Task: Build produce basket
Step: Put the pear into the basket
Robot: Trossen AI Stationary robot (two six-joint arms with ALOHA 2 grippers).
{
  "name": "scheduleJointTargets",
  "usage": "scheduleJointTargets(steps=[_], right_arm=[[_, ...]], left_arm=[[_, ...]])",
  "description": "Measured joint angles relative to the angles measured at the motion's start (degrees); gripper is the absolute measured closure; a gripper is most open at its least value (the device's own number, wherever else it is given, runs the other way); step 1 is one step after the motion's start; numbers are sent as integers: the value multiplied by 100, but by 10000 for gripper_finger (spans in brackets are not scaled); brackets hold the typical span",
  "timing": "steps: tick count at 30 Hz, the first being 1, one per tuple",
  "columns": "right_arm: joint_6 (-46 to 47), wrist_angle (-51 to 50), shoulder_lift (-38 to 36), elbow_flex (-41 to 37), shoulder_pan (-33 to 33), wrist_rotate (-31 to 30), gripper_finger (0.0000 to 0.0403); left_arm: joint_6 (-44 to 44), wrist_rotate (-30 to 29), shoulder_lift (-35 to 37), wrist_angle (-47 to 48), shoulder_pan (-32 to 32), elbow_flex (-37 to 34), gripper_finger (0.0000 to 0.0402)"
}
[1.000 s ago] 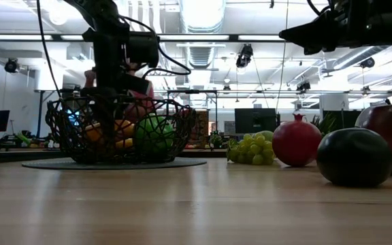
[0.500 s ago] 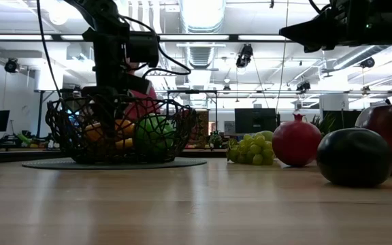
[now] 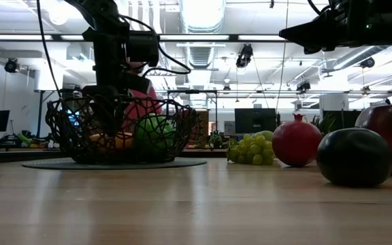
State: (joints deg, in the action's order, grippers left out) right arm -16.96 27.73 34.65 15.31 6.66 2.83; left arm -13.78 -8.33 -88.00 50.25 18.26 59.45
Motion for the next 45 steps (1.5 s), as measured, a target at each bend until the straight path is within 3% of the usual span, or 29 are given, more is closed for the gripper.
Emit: scheduleJointTargets(steps=[4,9,14,19,26,32,45], right_arm=[[116,-18,16,0,2,-293,392],[361,-38,207,0,2,-830,392],[452,110,614,133,5,-1653,392],[412,28,1196,718,35,-1788,392],[480,-1320,1908,1914,63,-1735,392],[1333,-2611,2420,2858,63,-1746,392],[3796,-5852,3386,4203,347,-1786,392]], left_arm=[[-375,502,163,29,0,192,125],[-541,509,570,-93,-2,518,125],[-820,516,1249,-1268,-2,330,125],[-949,682,1978,-2724,-9,-163,125],[-921,770,2649,-4901,-28,-1153,125],[-906,780,2884,-6476,-33,-1910,125],[-907,778,2924,-6919,-39,-2243,125]])
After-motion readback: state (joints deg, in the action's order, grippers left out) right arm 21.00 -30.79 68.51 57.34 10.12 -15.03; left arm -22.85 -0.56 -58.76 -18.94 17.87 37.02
